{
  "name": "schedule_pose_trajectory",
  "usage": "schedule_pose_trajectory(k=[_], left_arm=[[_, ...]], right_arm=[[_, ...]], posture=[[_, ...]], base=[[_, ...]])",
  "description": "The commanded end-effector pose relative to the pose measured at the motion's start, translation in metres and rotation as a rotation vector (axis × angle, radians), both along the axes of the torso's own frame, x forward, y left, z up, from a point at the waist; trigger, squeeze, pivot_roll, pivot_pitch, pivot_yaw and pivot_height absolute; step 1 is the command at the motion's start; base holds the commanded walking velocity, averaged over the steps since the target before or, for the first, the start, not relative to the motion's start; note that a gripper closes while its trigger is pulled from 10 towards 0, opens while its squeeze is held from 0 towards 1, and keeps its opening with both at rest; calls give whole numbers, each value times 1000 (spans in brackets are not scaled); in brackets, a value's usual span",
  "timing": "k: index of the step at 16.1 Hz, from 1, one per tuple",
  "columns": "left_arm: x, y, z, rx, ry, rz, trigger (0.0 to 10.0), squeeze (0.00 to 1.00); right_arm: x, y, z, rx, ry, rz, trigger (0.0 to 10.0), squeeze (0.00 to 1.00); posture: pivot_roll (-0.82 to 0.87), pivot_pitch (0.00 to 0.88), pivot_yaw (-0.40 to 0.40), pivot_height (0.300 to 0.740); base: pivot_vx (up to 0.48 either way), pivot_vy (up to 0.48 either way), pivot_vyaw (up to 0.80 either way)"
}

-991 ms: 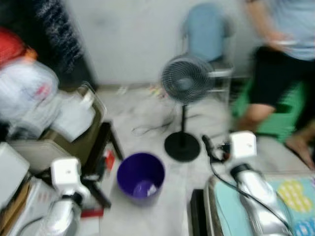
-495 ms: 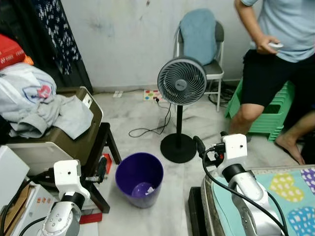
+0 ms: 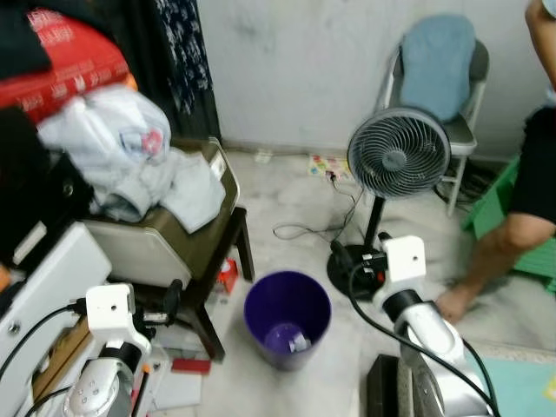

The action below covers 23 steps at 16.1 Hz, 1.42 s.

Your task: Clean up the room

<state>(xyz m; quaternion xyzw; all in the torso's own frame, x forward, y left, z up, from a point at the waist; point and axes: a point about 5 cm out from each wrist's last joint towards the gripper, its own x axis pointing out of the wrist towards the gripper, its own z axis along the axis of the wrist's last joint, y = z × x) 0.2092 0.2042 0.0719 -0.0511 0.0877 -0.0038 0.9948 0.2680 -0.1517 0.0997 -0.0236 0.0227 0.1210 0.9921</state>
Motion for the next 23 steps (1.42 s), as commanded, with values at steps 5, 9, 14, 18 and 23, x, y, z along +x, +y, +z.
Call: schedule_pose_trajectory(k=[5,9,14,18,23], left_arm=[[1,-4,0,-13,0,-1,10000,0],[3,-4,0,-3,0,13,10000,0],[5,-3,0,3,-3,17,10000,0],[5,-5,0,4,-3,13,10000,0],[5,-7,0,-2,2,12,10000,0]], right_arm=[[1,-6,2,-3,-7,-22,10000,0],[2,-5,2,0,-8,-18,10000,0],[4,-2,2,-11,-10,-9,10000,0],[3,-3,0,5,2,-24,10000,0],[3,-4,-2,-12,12,-36,10000,0]], posture=[[-63,0,60,740],[-64,0,60,740],[-64,0,60,740],[-65,0,58,740],[-64,0,56,740]], base=[[0,0,0],[0,0,0],[0,0,575],[0,0,400],[0,0,0]])
